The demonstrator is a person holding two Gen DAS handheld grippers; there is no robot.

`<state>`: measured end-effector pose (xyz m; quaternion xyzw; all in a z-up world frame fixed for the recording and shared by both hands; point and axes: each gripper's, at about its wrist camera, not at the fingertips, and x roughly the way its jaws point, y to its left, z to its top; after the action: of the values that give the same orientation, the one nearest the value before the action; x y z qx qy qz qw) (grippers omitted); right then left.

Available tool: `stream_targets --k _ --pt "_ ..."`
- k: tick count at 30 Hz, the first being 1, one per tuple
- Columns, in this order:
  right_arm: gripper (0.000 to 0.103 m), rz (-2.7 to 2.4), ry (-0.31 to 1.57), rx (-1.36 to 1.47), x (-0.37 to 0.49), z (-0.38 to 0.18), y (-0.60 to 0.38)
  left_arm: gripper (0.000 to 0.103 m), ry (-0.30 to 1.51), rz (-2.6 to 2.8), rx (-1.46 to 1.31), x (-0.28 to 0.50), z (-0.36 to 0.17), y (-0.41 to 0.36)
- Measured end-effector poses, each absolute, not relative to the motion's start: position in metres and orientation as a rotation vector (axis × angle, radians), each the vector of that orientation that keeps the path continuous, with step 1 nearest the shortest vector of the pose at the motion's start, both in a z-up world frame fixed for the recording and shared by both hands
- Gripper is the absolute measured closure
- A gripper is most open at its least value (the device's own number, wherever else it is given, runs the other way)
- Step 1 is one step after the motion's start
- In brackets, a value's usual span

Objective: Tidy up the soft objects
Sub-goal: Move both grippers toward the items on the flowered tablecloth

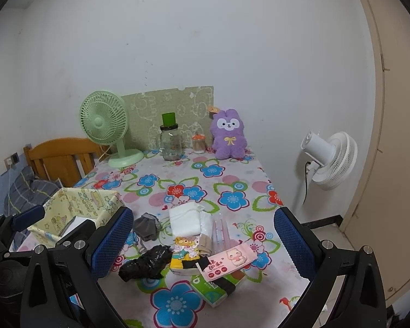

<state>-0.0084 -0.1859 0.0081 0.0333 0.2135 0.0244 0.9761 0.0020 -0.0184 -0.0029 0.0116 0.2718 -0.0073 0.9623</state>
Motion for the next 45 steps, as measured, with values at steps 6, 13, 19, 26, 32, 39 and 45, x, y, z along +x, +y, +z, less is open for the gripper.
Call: stream_targets --k 6,13,19,26,32,39,45 --pt "0.0 0.05 0.429 0.067 -0.01 0.008 -0.186 0.009 0.548 -0.015 0.021 0.002 -0.001 -0.017" --pt "0.0 0.051 0.428 0.068 -0.011 0.008 -0.185 0.009 0.536 -0.016 0.027 -0.002 -0.001 -0.016" --pt "0.0 0.049 0.427 0.07 -0.014 0.008 -0.183 0.009 0.535 -0.02 0.028 -0.004 -0.001 -0.017" --pt "0.0 0.061 0.442 0.082 -0.013 0.01 -0.183 0.009 0.534 -0.022 0.027 -0.003 -0.002 -0.018" --pt "0.0 0.061 0.446 0.082 -0.013 0.01 -0.183 0.009 0.54 -0.023 0.027 -0.002 -0.003 -0.019" --pt "0.0 0.073 0.449 0.081 -0.008 0.009 -0.184 0.009 0.555 -0.037 0.022 0.002 -0.003 -0.026" --pt "0.0 0.09 0.461 0.099 -0.003 0.01 -0.187 0.009 0.552 -0.03 0.011 0.005 0.0 -0.034"
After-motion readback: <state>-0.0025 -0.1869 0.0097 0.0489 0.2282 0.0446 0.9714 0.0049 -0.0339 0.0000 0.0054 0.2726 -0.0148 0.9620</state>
